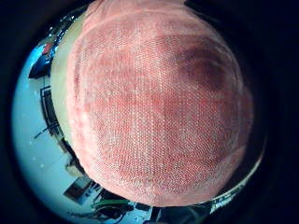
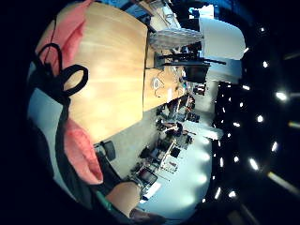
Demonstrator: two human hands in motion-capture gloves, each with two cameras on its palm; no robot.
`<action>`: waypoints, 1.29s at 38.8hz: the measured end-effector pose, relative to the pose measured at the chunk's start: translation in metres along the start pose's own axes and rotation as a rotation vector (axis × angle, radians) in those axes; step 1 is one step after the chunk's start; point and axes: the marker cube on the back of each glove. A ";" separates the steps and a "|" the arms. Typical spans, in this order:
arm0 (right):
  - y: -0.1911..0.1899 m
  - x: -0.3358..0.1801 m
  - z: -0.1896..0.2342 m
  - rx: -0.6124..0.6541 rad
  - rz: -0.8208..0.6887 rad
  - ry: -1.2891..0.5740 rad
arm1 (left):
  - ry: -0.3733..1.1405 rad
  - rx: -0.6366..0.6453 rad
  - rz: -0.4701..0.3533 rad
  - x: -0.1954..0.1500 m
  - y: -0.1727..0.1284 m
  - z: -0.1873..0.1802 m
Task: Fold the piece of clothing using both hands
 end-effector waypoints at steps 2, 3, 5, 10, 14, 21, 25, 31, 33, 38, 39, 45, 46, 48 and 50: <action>-0.001 -0.006 -0.003 -0.006 0.001 0.007 | 0.013 -0.006 0.004 -0.001 0.000 -0.001; -0.002 -0.008 -0.004 -0.010 -0.001 0.009 | 0.023 -0.009 0.007 -0.002 0.001 -0.001; -0.001 -0.008 -0.005 -0.023 -0.001 0.012 | 0.048 -0.015 0.016 -0.004 0.001 -0.002; 0.012 -0.004 -0.004 -0.106 -0.073 0.008 | 0.079 -0.002 0.027 -0.007 0.001 -0.006; 0.005 0.003 -0.001 -0.057 0.018 0.014 | 0.080 0.043 0.009 -0.010 0.005 -0.020; 0.031 0.007 0.003 -0.342 -0.171 -0.018 | 0.089 0.184 -0.077 -0.027 0.029 -0.082; 0.021 0.004 0.000 -0.295 -0.204 -0.046 | 0.039 0.367 -0.104 -0.042 0.041 -0.125; 0.004 -0.007 -0.017 -0.080 -0.044 -0.057 | -0.015 0.525 -0.138 -0.068 0.060 -0.164; 0.007 -0.019 -0.022 -0.110 -0.084 -0.065 | -0.016 0.539 -0.166 -0.079 0.067 -0.169; 0.024 -0.049 -0.035 -0.198 -0.172 -0.101 | -0.049 0.590 -0.326 -0.110 0.081 -0.179; 0.022 -0.054 -0.038 -0.159 -0.117 -0.111 | -0.058 0.599 -0.360 -0.116 0.084 -0.180; 0.076 -0.102 -0.063 -0.072 -0.100 -0.345 | -0.037 0.622 -0.422 -0.148 0.093 -0.186; 0.083 -0.111 -0.065 -0.083 -0.123 -0.404 | -0.026 0.601 -0.419 -0.153 0.088 -0.185; 0.090 -0.131 -0.067 -0.092 -0.161 -0.539 | 0.007 0.533 -0.390 -0.163 0.069 -0.178; 0.092 -0.150 -0.069 -0.075 -0.196 -0.660 | 0.027 0.479 -0.362 -0.172 0.055 -0.172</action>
